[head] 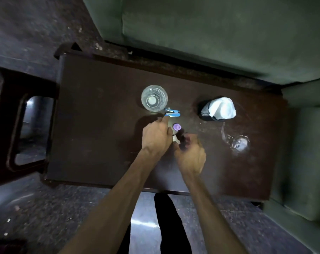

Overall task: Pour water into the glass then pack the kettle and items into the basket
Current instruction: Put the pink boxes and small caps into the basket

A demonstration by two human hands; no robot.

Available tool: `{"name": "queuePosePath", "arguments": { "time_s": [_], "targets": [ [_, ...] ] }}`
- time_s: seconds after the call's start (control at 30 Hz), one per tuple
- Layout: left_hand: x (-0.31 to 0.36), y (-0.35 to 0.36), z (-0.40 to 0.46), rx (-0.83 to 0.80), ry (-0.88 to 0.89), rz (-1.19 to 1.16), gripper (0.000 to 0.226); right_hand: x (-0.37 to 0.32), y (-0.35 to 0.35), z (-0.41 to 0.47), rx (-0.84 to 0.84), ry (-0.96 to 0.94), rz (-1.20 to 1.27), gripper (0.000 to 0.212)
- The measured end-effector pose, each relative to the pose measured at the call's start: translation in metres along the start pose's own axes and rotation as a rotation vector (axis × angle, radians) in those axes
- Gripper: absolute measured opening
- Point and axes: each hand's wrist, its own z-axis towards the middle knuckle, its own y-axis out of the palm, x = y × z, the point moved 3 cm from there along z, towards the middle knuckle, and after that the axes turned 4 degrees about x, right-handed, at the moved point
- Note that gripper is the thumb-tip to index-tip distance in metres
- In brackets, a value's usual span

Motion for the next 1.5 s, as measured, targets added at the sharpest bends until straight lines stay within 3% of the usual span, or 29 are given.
{"name": "queuePosePath", "arguments": {
  "time_s": [0.1,0.27,0.4,0.63,0.9,1.3,1.5],
  "targets": [
    [0.012,0.01,0.013,-0.065,0.093,0.055,0.037,0.006,0.01,0.003,-0.014,-0.037,-0.001,0.039],
    [0.027,0.029,0.015,-0.17,0.183,0.123,0.021,0.008,0.025,0.008,-0.051,-0.064,0.016,0.02],
    [0.025,0.037,0.015,-0.126,0.167,0.115,0.018,0.015,0.023,0.011,-0.046,-0.051,0.051,0.021],
    [-0.003,0.022,-0.021,0.131,-0.024,-0.162,0.01,0.004,0.003,0.004,-0.03,-0.079,0.194,0.015],
    [-0.077,-0.036,-0.077,0.462,-0.204,-0.411,0.006,-0.058,0.018,-0.042,-0.075,-0.226,0.252,0.014],
    [-0.241,-0.182,-0.156,1.071,-0.477,-0.555,0.008,-0.259,0.105,-0.187,-0.462,-0.533,0.46,0.005],
    [-0.338,-0.262,-0.197,1.338,-0.588,-0.574,0.013,-0.377,0.146,-0.276,-0.579,-0.796,0.506,0.011]
  ]
}}
